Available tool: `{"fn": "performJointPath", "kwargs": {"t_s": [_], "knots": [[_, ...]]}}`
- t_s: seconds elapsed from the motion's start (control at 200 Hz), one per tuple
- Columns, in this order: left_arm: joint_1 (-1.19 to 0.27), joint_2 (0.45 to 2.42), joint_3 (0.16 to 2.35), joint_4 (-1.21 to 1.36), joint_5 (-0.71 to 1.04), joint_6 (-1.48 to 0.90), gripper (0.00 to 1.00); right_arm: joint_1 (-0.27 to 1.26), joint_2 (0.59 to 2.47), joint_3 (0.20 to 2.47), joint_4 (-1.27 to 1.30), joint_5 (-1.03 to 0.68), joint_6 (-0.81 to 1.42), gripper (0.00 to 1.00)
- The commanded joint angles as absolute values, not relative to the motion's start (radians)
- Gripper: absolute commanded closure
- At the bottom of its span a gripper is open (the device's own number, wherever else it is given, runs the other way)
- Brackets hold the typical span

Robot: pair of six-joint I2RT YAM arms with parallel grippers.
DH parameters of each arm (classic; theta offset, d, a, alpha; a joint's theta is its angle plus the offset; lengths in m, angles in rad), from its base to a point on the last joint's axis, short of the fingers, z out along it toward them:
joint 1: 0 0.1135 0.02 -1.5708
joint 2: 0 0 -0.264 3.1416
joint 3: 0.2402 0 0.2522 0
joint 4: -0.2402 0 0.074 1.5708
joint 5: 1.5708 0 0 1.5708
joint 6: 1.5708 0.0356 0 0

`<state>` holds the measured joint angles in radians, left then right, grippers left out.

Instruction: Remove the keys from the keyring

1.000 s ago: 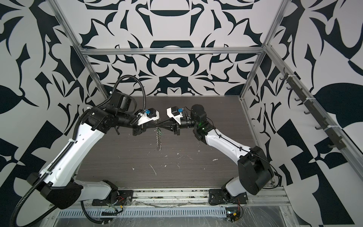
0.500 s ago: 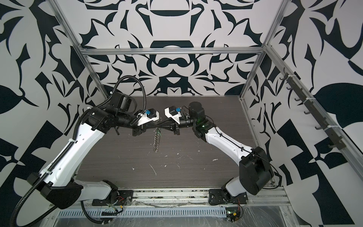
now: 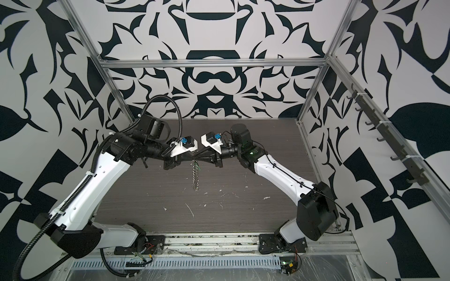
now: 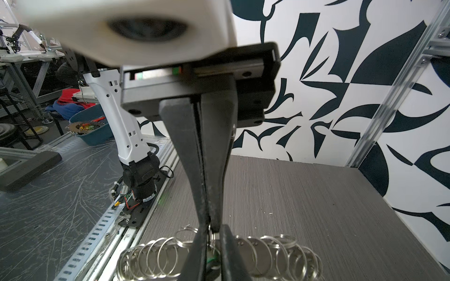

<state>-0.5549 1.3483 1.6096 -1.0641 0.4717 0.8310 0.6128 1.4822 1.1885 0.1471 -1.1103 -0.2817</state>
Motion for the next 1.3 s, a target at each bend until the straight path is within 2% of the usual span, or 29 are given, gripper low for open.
{"fn": "performJointPath", "kwargs": {"t_s": [0.0, 0.27, 0.35, 0.41, 0.555, 0.71, 0.745, 0.96, 1.2, 1.295], "knots": [[-0.565, 1.348, 1.620, -1.012, 0.527, 0.844, 1.00, 0.641, 1.482, 1.224, 0.098, -1.121, -0.313, 0.85], [-0.565, 1.338, 1.611, -1.012, 0.522, 0.842, 1.00, 0.642, 1.476, 1.247, 0.007, -1.110, -0.377, 0.85], [-0.565, 1.339, 1.610, -1.013, 0.523, 0.841, 1.00, 0.641, 1.477, 1.245, 0.018, -1.117, -0.375, 0.90], [-0.565, 1.339, 1.610, -1.011, 0.523, 0.841, 1.00, 0.642, 1.476, 1.244, 0.031, -1.118, -0.363, 1.00], [-0.565, 1.337, 1.610, -1.003, 0.533, 0.837, 1.00, 0.644, 1.480, 1.246, 0.036, -1.113, -0.359, 1.00], [-0.565, 1.330, 1.596, -0.991, 0.536, 0.833, 1.00, 0.642, 1.470, 1.183, 0.237, -1.101, -0.238, 1.00], [-0.565, 1.323, 1.588, -0.983, 0.539, 0.826, 0.93, 0.641, 1.469, 1.171, 0.283, -1.106, -0.209, 1.00], [-0.525, 1.282, 1.581, -0.970, 0.563, 0.800, 0.71, 0.636, 1.463, 1.138, 0.425, -1.090, -0.140, 1.00], [-0.369, 1.133, 1.462, -0.751, 0.815, 0.600, 0.65, 0.625, 1.459, 1.110, 0.611, -1.090, -0.015, 1.00], [-0.342, 1.066, 1.372, -0.612, 0.833, 0.504, 0.57, 0.622, 1.455, 1.094, 0.694, -1.083, 0.037, 1.00]]}}
